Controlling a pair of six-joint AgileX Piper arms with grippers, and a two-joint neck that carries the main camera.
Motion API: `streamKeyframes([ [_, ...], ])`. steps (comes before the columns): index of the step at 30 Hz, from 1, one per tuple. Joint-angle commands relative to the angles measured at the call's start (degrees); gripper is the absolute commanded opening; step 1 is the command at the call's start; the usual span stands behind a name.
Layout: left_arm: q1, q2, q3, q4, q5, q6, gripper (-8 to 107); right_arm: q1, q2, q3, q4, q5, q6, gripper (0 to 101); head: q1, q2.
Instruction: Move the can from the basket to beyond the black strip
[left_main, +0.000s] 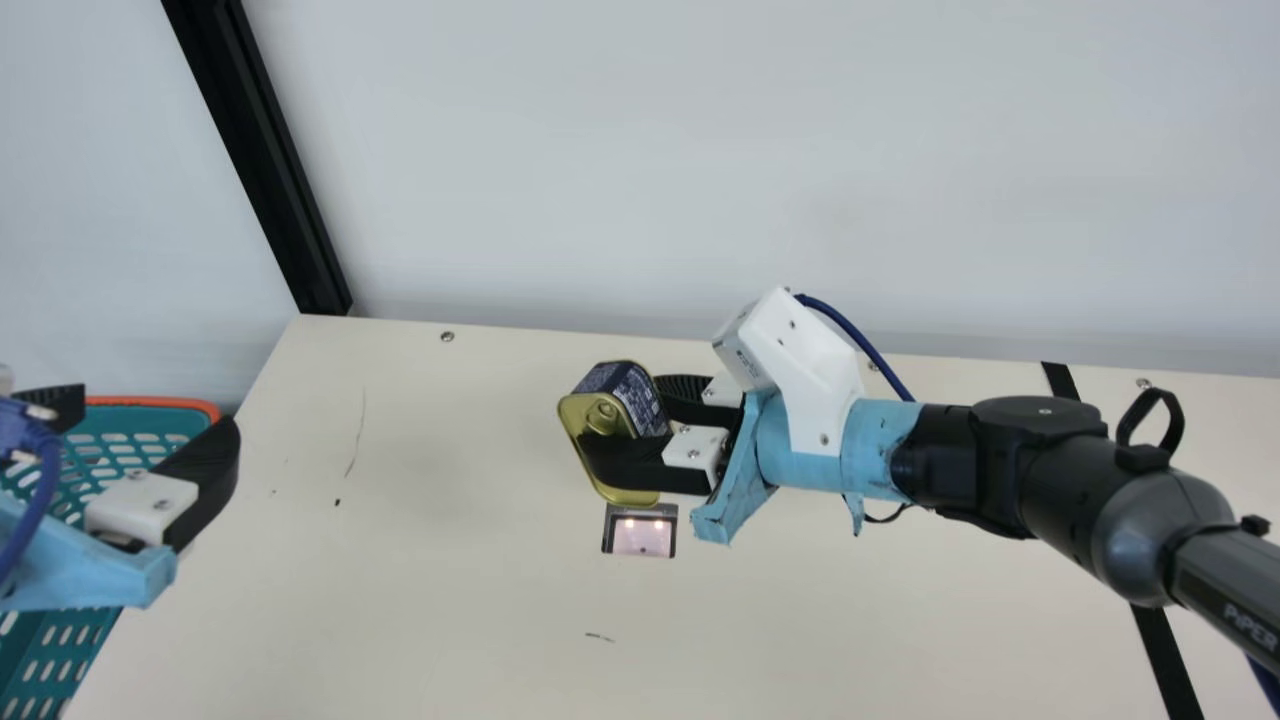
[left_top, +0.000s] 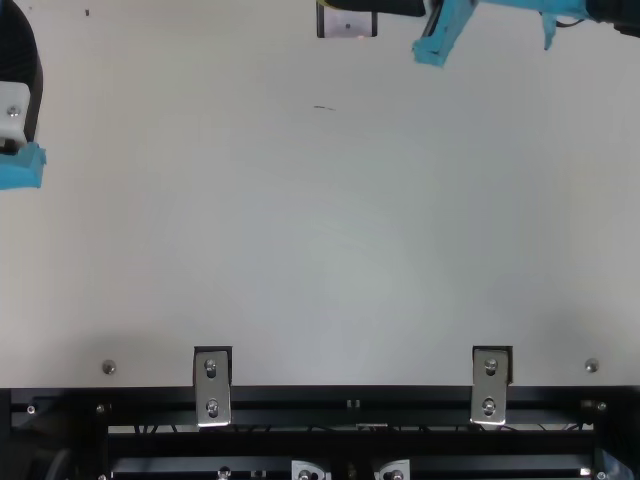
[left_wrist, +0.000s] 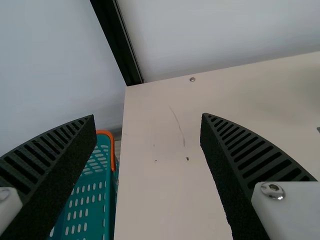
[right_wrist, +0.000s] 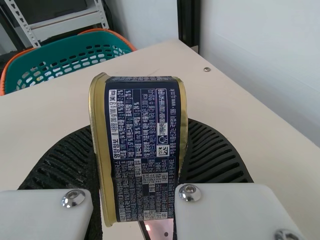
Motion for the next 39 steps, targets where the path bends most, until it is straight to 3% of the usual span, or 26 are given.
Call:
streamKeyframes([
  [1,0.00,0.00,0.00,0.00,0.00,0.00,90,0.05,0.46,-0.23,0.04,-0.05,-0.23,0,-0.19,-0.14],
  [17,0.00,0.00,0.00,0.00,0.00,0.00,90,-0.04,0.21,1.11,3.01,-0.10,-2.15,0,-0.19,-0.14],
  [27,0.00,0.00,0.00,0.00,0.00,0.00,90,-0.10,-5.92,5.91,6.20,-1.44,-5.56,0,-0.19,-0.14],
  [39,0.00,0.00,0.00,0.00,0.00,0.00,90,-0.02,-14.54,11.41,4.60,-4.67,-4.29,0,-0.20,-0.26],
])
